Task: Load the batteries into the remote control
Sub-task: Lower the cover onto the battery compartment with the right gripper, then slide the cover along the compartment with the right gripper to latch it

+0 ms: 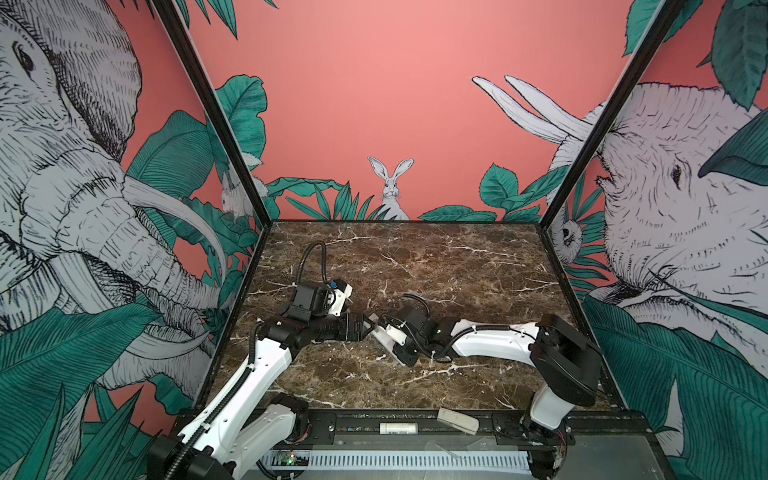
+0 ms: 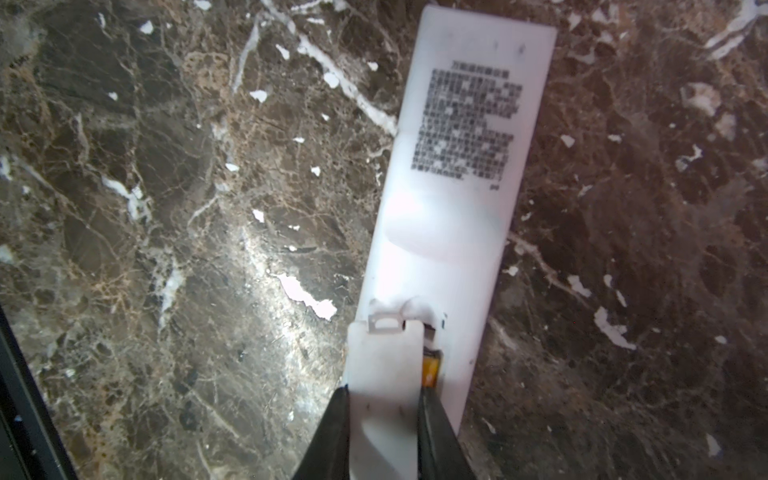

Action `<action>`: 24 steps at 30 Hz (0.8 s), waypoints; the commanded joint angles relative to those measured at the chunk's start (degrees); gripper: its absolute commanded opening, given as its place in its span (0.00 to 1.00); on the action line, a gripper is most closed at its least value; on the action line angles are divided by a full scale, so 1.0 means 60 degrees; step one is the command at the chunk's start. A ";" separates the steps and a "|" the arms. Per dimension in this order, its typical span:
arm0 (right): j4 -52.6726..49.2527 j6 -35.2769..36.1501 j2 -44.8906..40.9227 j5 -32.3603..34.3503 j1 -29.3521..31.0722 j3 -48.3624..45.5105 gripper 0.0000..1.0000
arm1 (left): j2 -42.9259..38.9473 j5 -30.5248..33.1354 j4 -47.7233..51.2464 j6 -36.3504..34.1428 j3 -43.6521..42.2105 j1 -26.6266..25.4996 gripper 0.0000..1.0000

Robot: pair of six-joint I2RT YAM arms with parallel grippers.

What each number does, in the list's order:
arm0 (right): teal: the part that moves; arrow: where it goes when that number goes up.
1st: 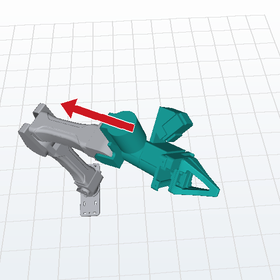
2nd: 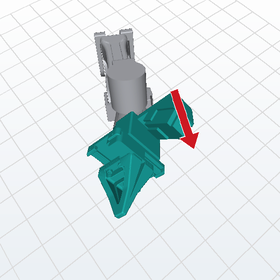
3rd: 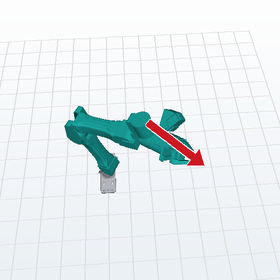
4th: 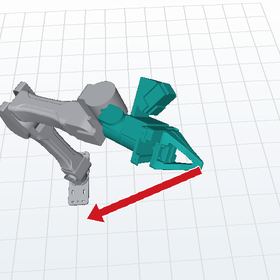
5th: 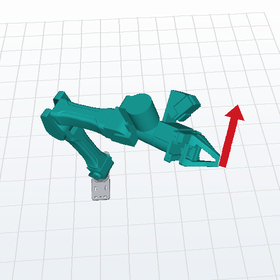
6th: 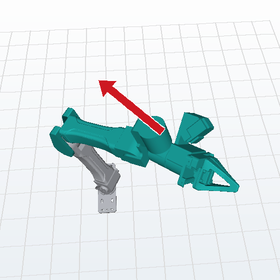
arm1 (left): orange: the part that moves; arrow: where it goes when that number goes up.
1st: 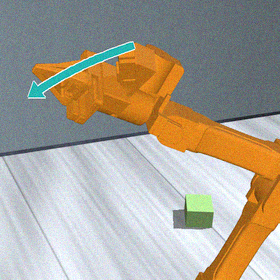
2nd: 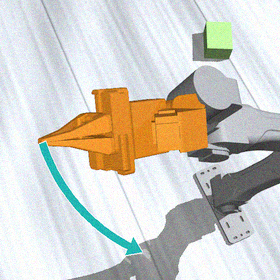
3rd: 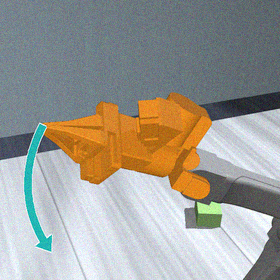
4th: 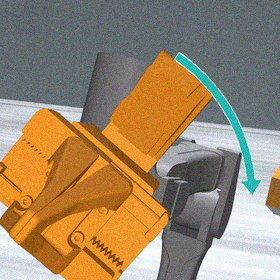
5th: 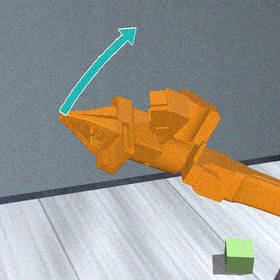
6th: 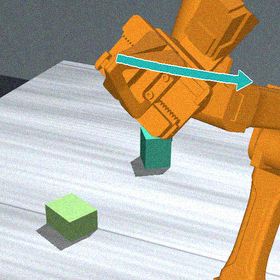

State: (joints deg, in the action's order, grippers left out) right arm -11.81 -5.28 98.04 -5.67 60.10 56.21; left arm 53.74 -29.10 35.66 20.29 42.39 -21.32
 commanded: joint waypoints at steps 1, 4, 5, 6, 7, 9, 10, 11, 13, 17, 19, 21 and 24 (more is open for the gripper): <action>-0.1029 -0.0022 -0.0194 0.0331 0.0056 0.0097 0.21 | 0.0023 0.0038 -0.0023 -0.0151 0.0028 0.0039 0.99; -0.1153 -0.0308 -0.0206 0.0609 0.0052 0.0125 0.21 | 0.0073 0.0017 -0.0053 -0.0144 0.0037 0.0038 0.99; -0.1150 -0.0459 -0.0212 0.0751 0.0056 0.0111 0.20 | 0.0083 0.0023 -0.0063 -0.0146 0.0025 0.0034 0.99; -0.1173 -0.0578 -0.0216 0.0830 0.0051 0.0123 0.20 | 0.0092 0.0016 -0.0066 -0.0147 0.0025 0.0038 0.99; -0.1169 -0.0661 -0.0226 0.0877 0.0052 0.0112 0.20 | 0.0111 0.0005 -0.0080 -0.0145 0.0024 0.0037 0.99; -0.0976 -0.0891 -0.0292 0.1010 0.0054 -0.0002 0.20 | 0.0116 -0.0012 -0.0092 -0.0152 0.0023 0.0038 0.99; -0.0939 -0.0969 -0.0319 0.1029 0.0048 -0.0015 0.20 | 0.0112 -0.0009 -0.0087 -0.0160 0.0024 0.0038 0.99; -0.0905 -0.1074 -0.0315 0.1102 0.0060 -0.0046 0.20 | 0.0118 -0.0020 -0.0089 -0.0163 0.0013 0.0038 0.99; -0.0917 -0.1148 -0.0315 0.1144 0.0049 -0.0050 0.21 | 0.0119 -0.0025 -0.0088 -0.0185 0.0024 0.0049 0.99; -0.0860 -0.1207 -0.0300 0.1165 0.0056 -0.0138 0.21 | 0.0097 -0.0023 -0.0116 -0.0163 -0.0008 0.0042 0.99; -0.0866 -0.1184 -0.0328 0.1172 0.0055 -0.0201 0.22 | 0.0096 -0.0035 -0.0117 -0.0176 -0.0006 0.0038 0.99; -0.0850 -0.1144 -0.0376 0.1169 0.0057 -0.0245 0.23 | 0.0089 -0.0040 -0.0140 -0.0166 -0.0025 0.0034 0.99; -0.0865 -0.1103 -0.0438 0.1170 0.0049 -0.0261 0.27 | 0.0105 -0.0039 -0.0143 -0.0164 -0.0022 0.0033 0.99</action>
State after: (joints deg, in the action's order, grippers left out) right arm -14.24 -11.60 96.90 -0.62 60.36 55.77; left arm 54.59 -29.12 35.22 20.23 42.39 -21.32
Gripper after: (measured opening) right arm 0.261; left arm 0.994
